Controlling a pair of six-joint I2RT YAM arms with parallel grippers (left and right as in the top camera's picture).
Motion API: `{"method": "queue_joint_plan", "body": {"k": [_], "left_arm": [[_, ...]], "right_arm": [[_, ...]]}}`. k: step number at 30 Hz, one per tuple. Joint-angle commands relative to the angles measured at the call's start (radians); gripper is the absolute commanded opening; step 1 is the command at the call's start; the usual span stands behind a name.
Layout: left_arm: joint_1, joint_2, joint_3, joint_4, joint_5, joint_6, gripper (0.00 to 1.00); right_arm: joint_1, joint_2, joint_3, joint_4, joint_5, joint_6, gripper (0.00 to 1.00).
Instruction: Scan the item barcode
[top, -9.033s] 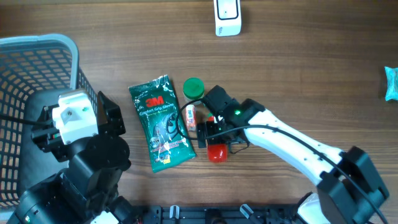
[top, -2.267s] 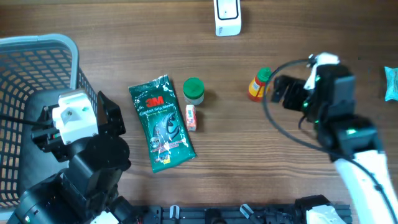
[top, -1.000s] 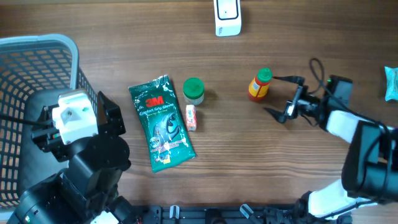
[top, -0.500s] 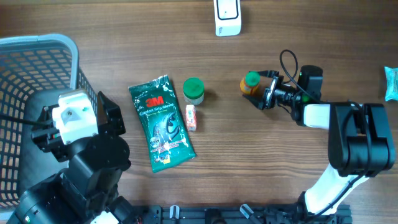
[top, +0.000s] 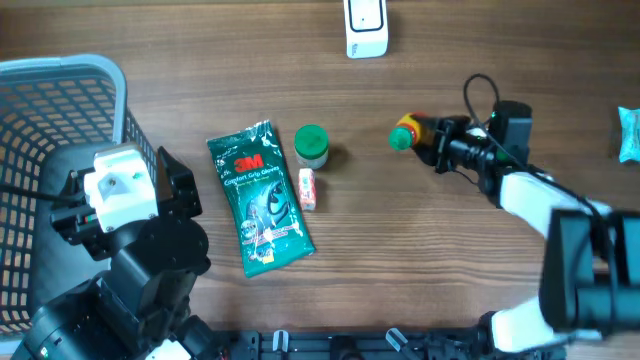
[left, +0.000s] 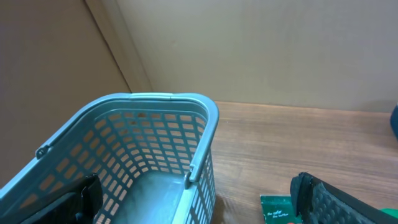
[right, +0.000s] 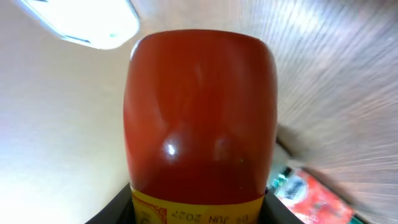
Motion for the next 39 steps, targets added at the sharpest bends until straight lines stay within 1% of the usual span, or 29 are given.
{"method": "queue_joint_plan", "body": {"k": [1, 2, 4, 6, 7, 8, 9, 11, 13, 15, 17, 20, 22, 25, 27, 29, 31, 32, 33, 34, 35, 36, 39], "left_arm": [[-0.001, -0.002, 0.001, 0.003, 0.002, 0.005, 1.0], [-0.001, -0.002, 0.001, 0.003, 0.002, 0.005, 1.0], [-0.001, -0.002, 0.001, 0.003, 0.002, 0.005, 1.0], [-0.001, -0.002, 0.001, 0.003, 0.002, 0.005, 1.0], [-0.001, -0.002, 0.001, 0.003, 0.002, 0.005, 1.0], [-0.001, -0.002, 0.001, 0.003, 0.002, 0.005, 1.0], [-0.001, -0.002, 0.001, 0.003, 0.002, 0.005, 1.0], [-0.001, -0.002, 0.001, 0.003, 0.002, 0.005, 1.0], [-0.001, -0.002, 0.001, 0.003, 0.002, 0.005, 1.0], [-0.001, -0.002, 0.001, 0.003, 0.002, 0.005, 1.0], [-0.001, -0.002, 0.001, 0.003, 0.002, 0.005, 1.0], [-0.001, -0.002, 0.001, 0.003, 0.002, 0.005, 1.0], [-0.001, -0.002, 0.001, 0.003, 0.002, 0.005, 1.0], [-0.001, -0.002, 0.001, 0.003, 0.002, 0.005, 1.0], [-0.001, -0.002, 0.001, 0.003, 0.002, 0.005, 1.0], [-0.001, -0.002, 0.001, 0.003, 0.002, 0.005, 1.0], [-0.001, -0.002, 0.001, 0.003, 0.002, 0.005, 1.0], [-0.001, -0.002, 0.001, 0.003, 0.002, 0.005, 1.0], [-0.001, -0.002, 0.001, 0.003, 0.002, 0.005, 1.0], [-0.001, -0.002, 0.001, 0.003, 0.002, 0.005, 1.0], [-0.001, -0.002, 0.001, 0.003, 0.002, 0.005, 1.0], [-0.001, -0.002, 0.001, 0.003, 0.002, 0.005, 1.0], [-0.001, -0.002, 0.001, 0.003, 0.002, 0.005, 1.0]], "right_arm": [[0.007, -0.18, 0.005, -0.083, 0.26, -0.114, 0.29], [0.014, -0.211, 0.006, -0.082, 0.313, -0.126, 0.29], [0.058, -0.238, 0.032, -0.076, 0.441, -0.135, 0.34], [0.139, -0.23, 0.096, -0.075, 0.594, -0.204, 0.34], [0.171, -0.224, 0.122, -0.075, 0.653, -0.206, 0.34], [0.23, -0.196, 0.188, -0.074, 0.792, -0.214, 0.35], [0.254, -0.167, 0.231, -0.074, 0.834, -0.241, 0.35], [0.286, -0.034, 0.366, -0.071, 0.854, -0.311, 0.36], [0.29, 0.193, 0.584, -0.064, 0.851, -0.365, 0.34], [0.292, 0.355, 0.751, -0.022, 0.876, -0.398, 0.34], [0.303, 0.503, 0.901, 0.014, 0.92, -0.412, 0.36], [0.321, 0.71, 1.123, 0.048, 0.944, -0.402, 0.41], [0.321, 0.801, 1.201, 0.058, 0.963, -0.358, 0.42], [0.321, 0.807, 1.203, 0.047, 0.986, -0.392, 0.41], [0.32, 0.807, 1.21, 0.038, 0.967, -0.424, 0.41], [0.315, 0.791, 1.252, -0.071, 0.893, -0.476, 0.39], [0.301, 0.738, 1.269, -0.172, 0.859, -0.523, 0.39], [0.286, 0.672, 1.269, -0.278, 0.84, -0.547, 0.38], [0.275, 0.631, 1.269, -0.346, 0.824, -0.57, 0.38], [0.257, 0.537, 1.269, -0.524, 0.803, -0.611, 0.38], [0.249, 0.491, 1.269, -0.616, 0.804, -0.628, 0.39], [0.236, 0.435, 1.269, -0.747, 0.803, -0.637, 0.38], [0.182, 0.301, 1.269, -1.133, 0.803, -0.625, 0.38]]}}
